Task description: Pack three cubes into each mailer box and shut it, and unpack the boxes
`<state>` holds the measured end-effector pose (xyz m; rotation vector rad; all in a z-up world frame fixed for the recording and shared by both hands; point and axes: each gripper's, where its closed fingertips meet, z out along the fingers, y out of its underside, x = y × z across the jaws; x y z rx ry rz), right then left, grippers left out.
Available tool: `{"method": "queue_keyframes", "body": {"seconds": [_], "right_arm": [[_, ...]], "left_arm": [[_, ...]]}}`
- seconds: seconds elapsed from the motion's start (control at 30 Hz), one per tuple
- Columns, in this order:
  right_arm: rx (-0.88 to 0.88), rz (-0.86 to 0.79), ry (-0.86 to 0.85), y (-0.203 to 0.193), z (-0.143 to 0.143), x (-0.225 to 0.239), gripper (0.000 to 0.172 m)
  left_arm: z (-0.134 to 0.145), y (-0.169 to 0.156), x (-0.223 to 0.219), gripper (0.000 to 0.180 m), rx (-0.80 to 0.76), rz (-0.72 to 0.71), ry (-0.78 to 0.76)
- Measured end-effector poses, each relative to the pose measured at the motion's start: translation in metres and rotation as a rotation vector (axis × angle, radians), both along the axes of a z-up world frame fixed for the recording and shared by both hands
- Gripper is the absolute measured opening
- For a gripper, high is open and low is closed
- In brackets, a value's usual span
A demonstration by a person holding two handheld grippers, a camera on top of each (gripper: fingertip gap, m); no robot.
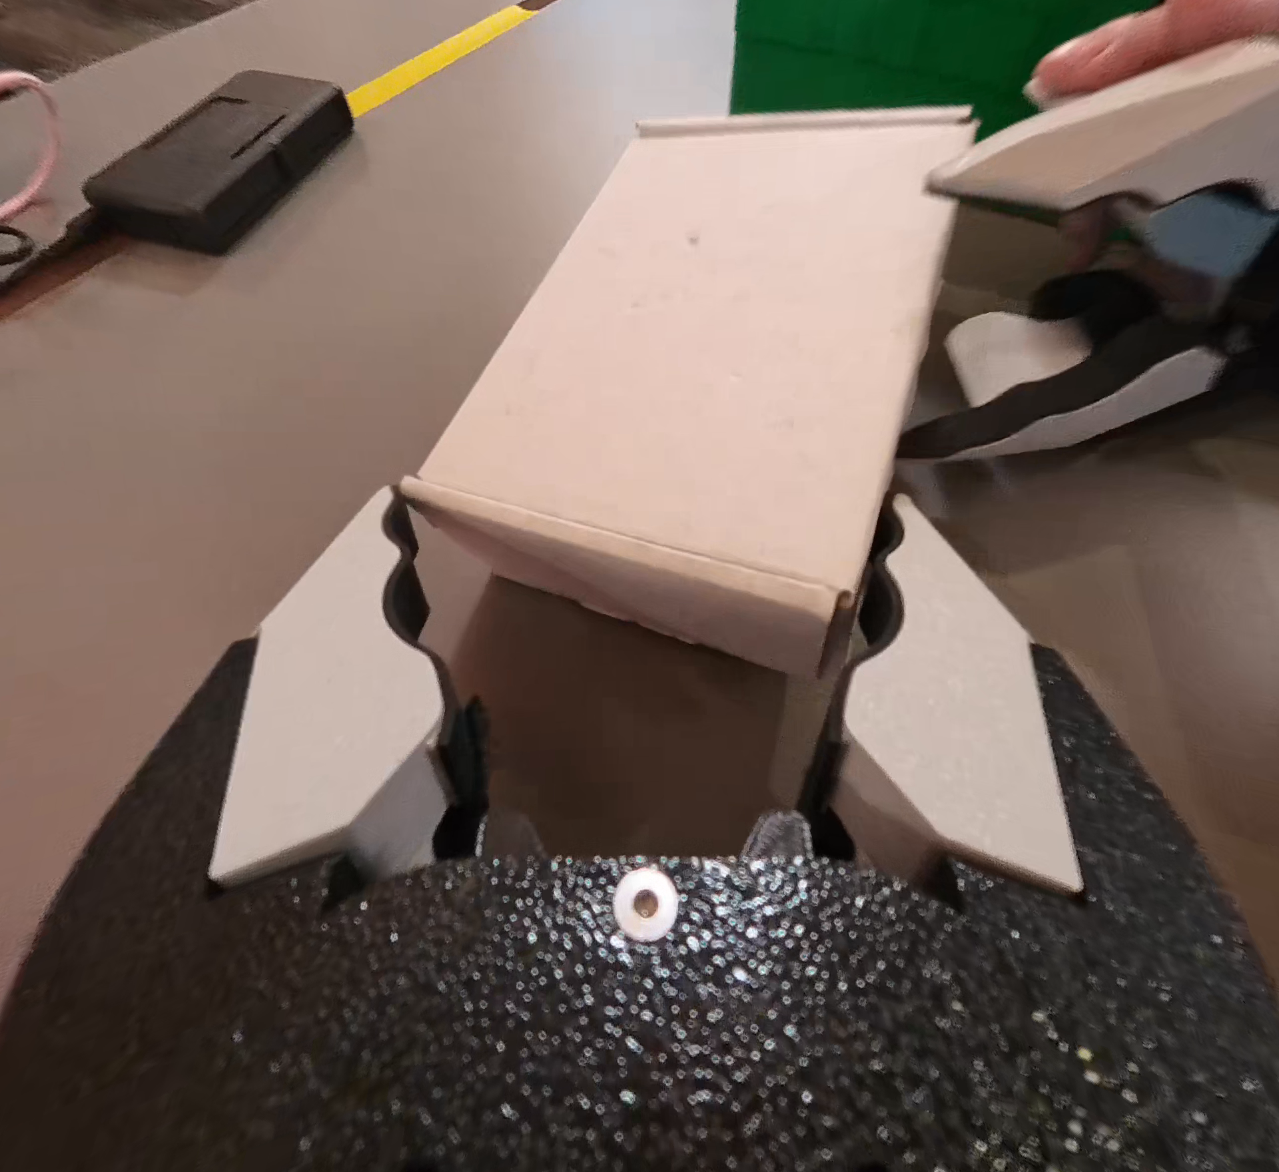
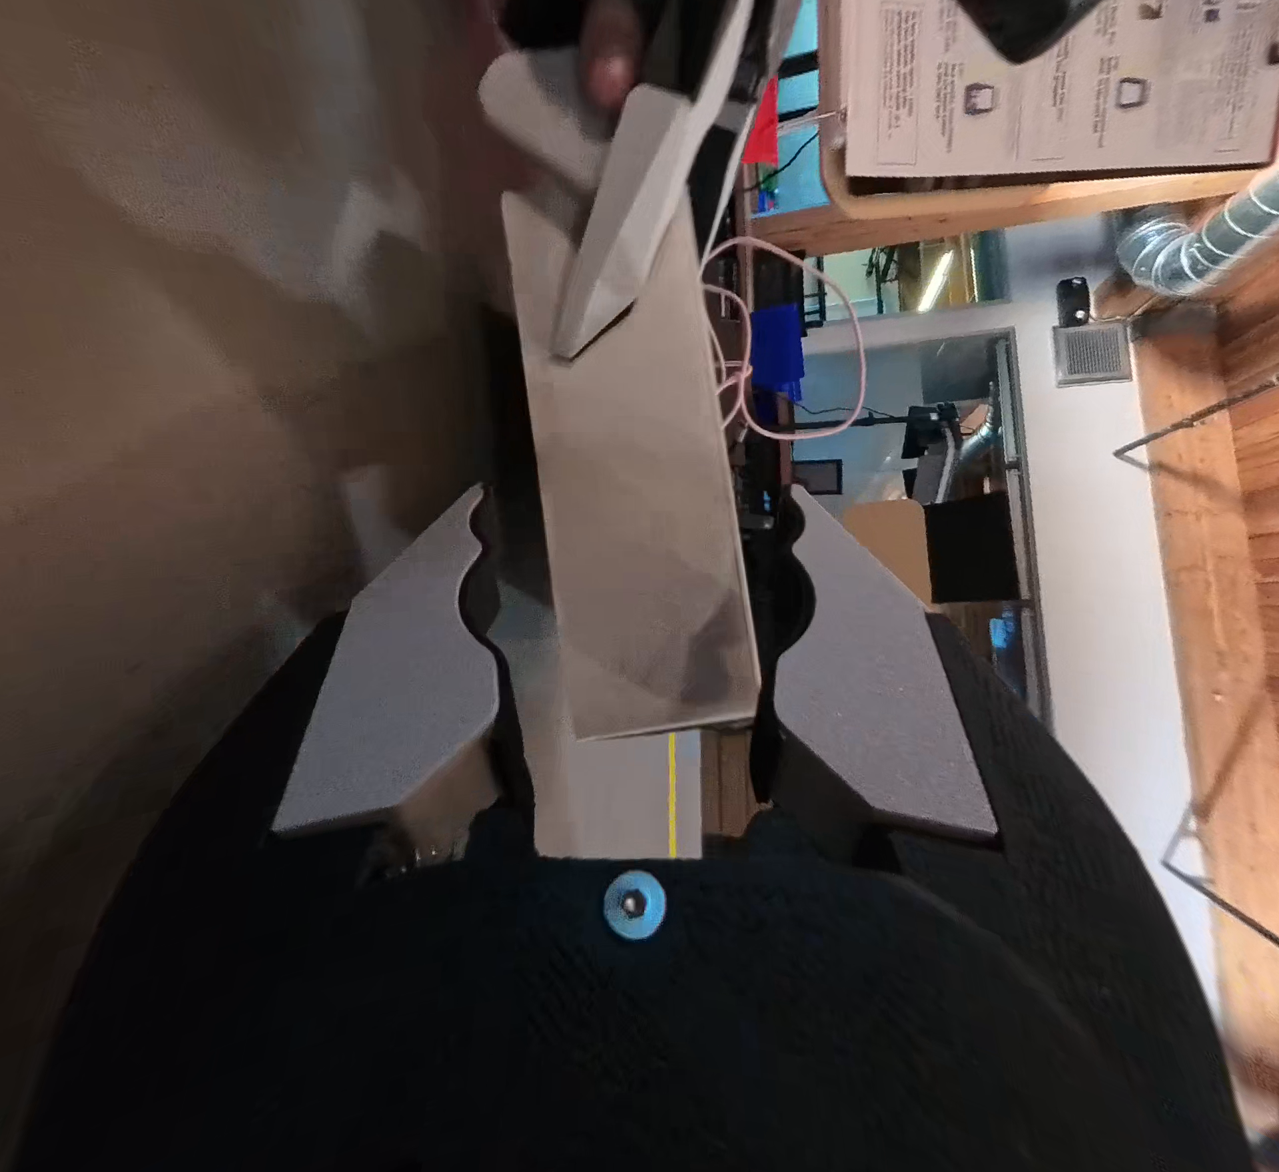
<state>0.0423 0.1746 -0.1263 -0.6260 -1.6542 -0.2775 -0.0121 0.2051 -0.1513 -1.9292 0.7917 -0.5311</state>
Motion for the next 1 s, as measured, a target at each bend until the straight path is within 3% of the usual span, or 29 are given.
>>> {"method": "queue_keyframes", "body": {"seconds": [0.13, 0.17, 0.23, 0.33, 0.4, 0.47, 0.7, 1.0], "right_arm": [[0.108, -0.099, -0.042, 0.016, -0.003, 0.002, 0.073], [0.108, -0.120, -0.064, 0.020, -0.006, 0.005, 0.062], [0.073, -0.142, -0.058, 0.024, -0.007, 0.008, 0.062], [-0.008, -0.161, 0.007, 0.028, 0.001, 0.015, 0.061], [-0.063, -0.169, 0.054, 0.031, 0.007, 0.021, 0.061], [-0.090, -0.161, 0.078, 0.031, 0.010, 0.024, 0.061], [-0.119, -0.053, 0.019, 0.009, 0.001, 0.014, 0.061], [-0.411, 0.074, 0.117, -0.012, 0.019, 0.022, 0.061]], "left_arm": [[0.006, -0.005, 0.009, 0.129, 0.009, -0.039, -0.068], [0.008, -0.005, 0.009, 0.129, 0.021, -0.043, -0.082], [0.021, -0.007, 0.010, 0.149, 0.105, -0.054, -0.122], [0.036, -0.021, 0.018, 0.154, 0.299, -0.148, -0.094], [0.048, -0.025, 0.017, 0.137, 0.569, -0.149, 0.022], [0.048, -0.020, 0.011, 0.117, 0.740, -0.095, 0.171], [0.027, -0.020, 0.028, 0.119, 0.818, -0.157, 0.357], [0.034, -0.025, 0.030, 0.108, 0.810, -0.162, 0.280]]}}
